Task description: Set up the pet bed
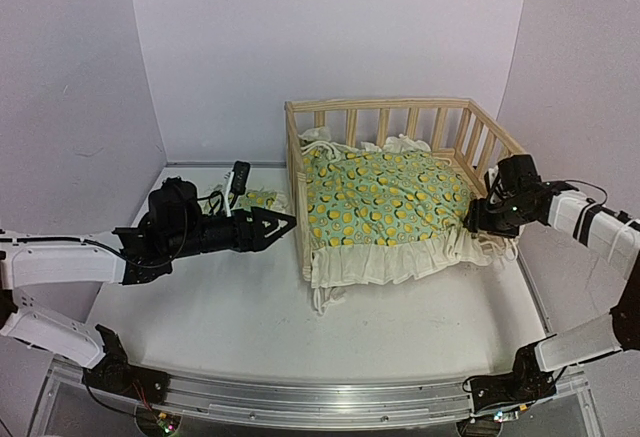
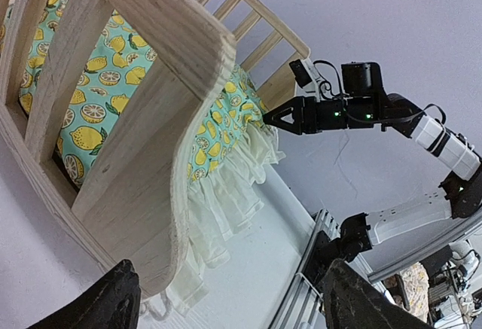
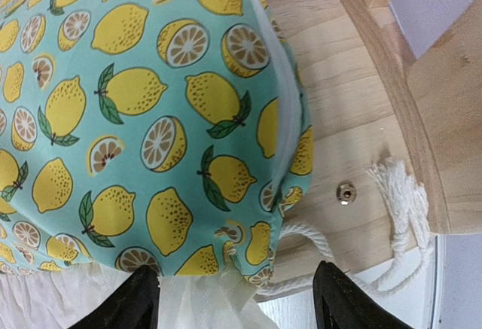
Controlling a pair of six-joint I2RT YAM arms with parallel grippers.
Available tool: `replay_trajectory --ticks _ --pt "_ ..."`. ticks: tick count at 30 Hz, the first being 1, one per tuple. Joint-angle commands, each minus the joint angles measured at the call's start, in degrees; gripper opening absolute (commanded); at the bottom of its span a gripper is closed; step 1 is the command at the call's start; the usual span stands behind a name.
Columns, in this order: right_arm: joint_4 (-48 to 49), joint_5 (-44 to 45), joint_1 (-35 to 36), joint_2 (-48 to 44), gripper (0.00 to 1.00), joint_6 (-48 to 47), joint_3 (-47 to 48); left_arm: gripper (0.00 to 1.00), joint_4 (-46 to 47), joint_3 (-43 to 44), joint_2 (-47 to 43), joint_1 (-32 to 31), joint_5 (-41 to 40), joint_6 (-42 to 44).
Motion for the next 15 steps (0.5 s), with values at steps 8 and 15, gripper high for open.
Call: replay_trajectory --ticks 8,15 --pt "5.7 5.3 -0.2 6.0 0.46 -0.3 -1.4 0.84 1.9 1.7 -1.1 -0.4 -3.3 2.1" --pt "1.9 20.1 0.2 6.7 0.04 2.2 0.6 0.84 0.1 0.9 -3.6 -0.4 -6.4 2.5"
